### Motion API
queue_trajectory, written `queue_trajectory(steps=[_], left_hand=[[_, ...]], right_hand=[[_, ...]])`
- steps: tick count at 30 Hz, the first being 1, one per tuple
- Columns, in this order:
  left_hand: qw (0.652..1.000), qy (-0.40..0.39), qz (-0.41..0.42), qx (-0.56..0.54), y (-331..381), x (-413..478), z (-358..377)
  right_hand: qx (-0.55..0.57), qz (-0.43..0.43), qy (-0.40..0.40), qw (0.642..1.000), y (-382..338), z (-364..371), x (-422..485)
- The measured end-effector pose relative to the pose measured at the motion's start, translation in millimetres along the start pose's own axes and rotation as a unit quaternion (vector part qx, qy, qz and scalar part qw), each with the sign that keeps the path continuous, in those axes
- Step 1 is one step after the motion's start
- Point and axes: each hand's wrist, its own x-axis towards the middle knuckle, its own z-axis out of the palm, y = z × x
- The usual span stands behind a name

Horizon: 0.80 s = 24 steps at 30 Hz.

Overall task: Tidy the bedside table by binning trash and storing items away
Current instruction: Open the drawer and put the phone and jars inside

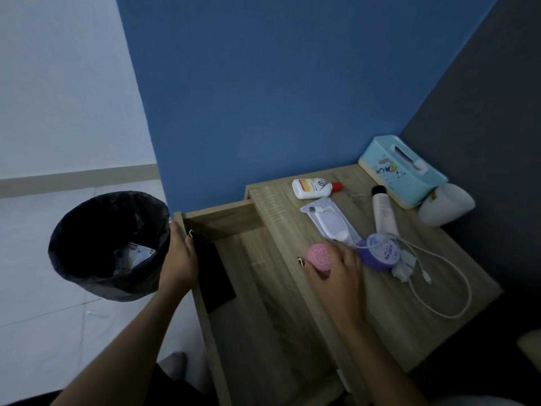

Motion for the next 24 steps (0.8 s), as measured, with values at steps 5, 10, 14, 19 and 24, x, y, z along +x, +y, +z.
queue_trajectory(steps=[5, 10, 14, 19, 24], left_hand=[[1.0, -0.005, 0.006, -0.005, 7, -4, 1], [1.0, -0.001, -0.01, -0.013, 8, -6, 1], [1.0, 0.005, -0.015, -0.014, 8, -5, 1], [1.0, 0.002, -0.018, -0.016, 12, -8, 2], [0.999, 0.007, -0.022, -0.023, 5, -8, 2]], right_hand=[[-0.02, 0.006, -0.007, 1.0, 5, 4, -8], [0.057, 0.011, 0.04, 0.998, -16, 2, -19], [0.138, -0.062, 0.063, 0.986, -72, 15, -10], [0.177, -0.09, -0.027, 0.98, -120, 79, 9], [0.097, -0.051, -0.112, 0.988, -115, 157, 24]])
